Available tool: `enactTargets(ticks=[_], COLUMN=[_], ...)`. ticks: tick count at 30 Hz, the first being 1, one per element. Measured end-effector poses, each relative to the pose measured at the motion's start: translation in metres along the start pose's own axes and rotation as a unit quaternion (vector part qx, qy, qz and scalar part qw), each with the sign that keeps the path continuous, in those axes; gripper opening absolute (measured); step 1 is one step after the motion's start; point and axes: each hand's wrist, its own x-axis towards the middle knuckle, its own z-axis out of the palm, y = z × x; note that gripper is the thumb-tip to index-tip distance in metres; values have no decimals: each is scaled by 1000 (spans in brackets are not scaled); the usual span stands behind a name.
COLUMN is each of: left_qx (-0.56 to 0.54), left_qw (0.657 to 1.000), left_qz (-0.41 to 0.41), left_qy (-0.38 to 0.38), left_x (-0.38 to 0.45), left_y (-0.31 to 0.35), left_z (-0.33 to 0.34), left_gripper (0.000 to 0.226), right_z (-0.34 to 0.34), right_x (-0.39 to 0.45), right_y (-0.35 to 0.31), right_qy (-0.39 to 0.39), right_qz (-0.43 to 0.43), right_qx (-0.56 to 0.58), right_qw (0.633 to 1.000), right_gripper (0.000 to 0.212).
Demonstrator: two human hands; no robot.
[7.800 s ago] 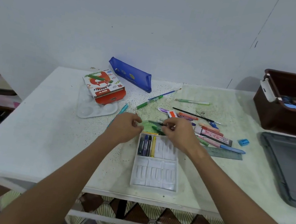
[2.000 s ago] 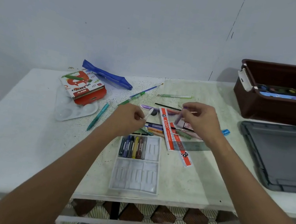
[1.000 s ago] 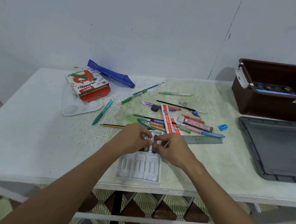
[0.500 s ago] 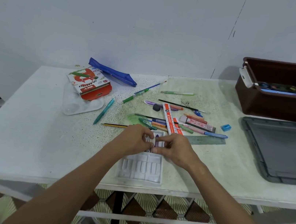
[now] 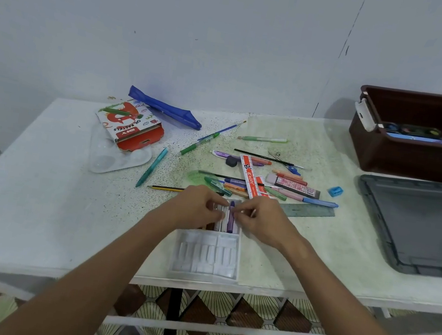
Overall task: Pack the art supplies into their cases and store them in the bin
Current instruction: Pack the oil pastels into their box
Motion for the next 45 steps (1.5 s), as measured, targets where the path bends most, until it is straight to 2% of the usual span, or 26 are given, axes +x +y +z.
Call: enactTargets(ticks=[4, 6, 10, 12, 18, 22, 28, 35, 41, 45], left_qx=[23, 49, 89, 100, 84, 16, -131, -335, -381, -342], left_qw=[996, 993, 994, 994, 994, 997, 984, 922, 897, 920], left_qz=[-14, -22, -52, -48, -42, -47, -48, -88, -113, -138], left_qy=[84, 104, 46, 19, 54, 63, 112, 175, 192, 133], left_x=[14, 24, 38, 42, 43, 40, 24, -11, -54, -75], left_y=[-5, -9, -19, -21, -20, -21, -20, -14, -16, -20], left_z=[-13, -18, -24, -24, -22, -25, -31, -39, -40, -32], left_gripper=[31, 34, 44, 42, 21, 16, 10, 26, 21, 25], right_z=[-12, -17, -18, -16, -16, -18, -19, -24, -31, -25], right_x=[19, 29, 47, 51, 54, 54, 54, 38, 2, -13], right_y=[-1, -2, 2, 4, 1, -2, -2, -5, -15, -15], right_qy=[86, 96, 58, 36, 9, -8, 0, 79, 86, 49], right_qz=[0, 7, 11, 14, -9, -15, -12, -19, 9, 42], right_qx=[2, -26, -107, -142, -200, -205, -100, 75, 228, 251], right_qw=[996, 995, 992, 989, 980, 979, 995, 994, 970, 966], right_gripper=[19, 23, 29, 30, 27, 24, 12, 10, 15, 15])
